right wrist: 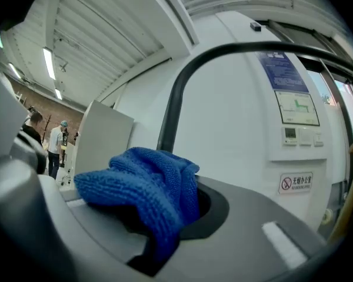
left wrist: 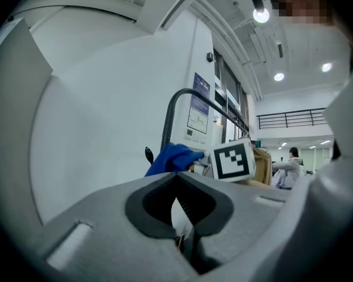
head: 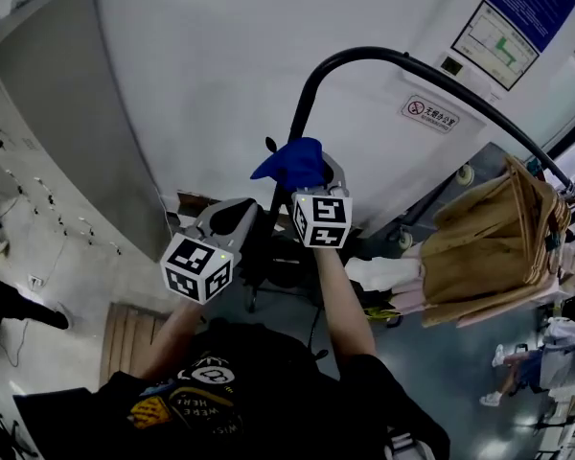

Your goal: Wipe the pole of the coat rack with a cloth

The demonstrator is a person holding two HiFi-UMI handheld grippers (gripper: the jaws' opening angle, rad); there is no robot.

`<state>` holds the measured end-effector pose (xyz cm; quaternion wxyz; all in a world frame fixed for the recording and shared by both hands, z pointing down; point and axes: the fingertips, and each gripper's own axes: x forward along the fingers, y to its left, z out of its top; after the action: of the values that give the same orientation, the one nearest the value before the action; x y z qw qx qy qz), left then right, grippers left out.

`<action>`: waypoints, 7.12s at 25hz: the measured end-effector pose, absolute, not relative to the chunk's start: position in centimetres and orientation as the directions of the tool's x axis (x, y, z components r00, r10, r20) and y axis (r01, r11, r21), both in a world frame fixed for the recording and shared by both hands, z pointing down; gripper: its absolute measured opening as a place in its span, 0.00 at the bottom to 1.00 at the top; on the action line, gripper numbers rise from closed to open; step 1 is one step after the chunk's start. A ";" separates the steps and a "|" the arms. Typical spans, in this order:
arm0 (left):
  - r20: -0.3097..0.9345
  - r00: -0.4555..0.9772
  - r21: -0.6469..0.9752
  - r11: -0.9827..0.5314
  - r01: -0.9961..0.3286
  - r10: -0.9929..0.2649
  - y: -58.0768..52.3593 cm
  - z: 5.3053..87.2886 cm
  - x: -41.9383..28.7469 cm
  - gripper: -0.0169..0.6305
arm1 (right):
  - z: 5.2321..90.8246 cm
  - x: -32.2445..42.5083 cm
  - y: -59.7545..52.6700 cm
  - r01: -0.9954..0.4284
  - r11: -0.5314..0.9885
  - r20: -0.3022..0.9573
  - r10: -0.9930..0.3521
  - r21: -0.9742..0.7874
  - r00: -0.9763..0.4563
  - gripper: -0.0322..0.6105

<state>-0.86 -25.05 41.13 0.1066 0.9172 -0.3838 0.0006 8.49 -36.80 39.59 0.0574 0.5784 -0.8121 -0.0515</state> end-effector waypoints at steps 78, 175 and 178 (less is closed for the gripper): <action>0.090 0.726 0.207 -0.700 -0.683 -0.682 -23.0 41.5 -1.9 0.03 | 17.5 12.8 -36.9 -0.957 0.289 -0.285 -0.920 -0.032 -0.269 0.11; 0.069 0.726 0.198 -0.704 -0.682 -0.684 -21.9 41.6 -2.7 0.03 | 28.7 16.1 -29.2 -0.942 0.335 -0.141 -0.932 0.027 -0.335 0.11; 0.045 0.717 0.166 -0.702 -0.692 -0.696 -21.2 41.5 -2.1 0.03 | 35.3 14.8 -24.8 -0.953 0.297 -0.062 -0.952 0.064 -0.301 0.11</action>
<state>-2.15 -21.22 41.47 0.0859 0.9224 -0.3763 -0.0105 14.83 -24.80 35.34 -0.0062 0.5910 -0.8054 -0.0442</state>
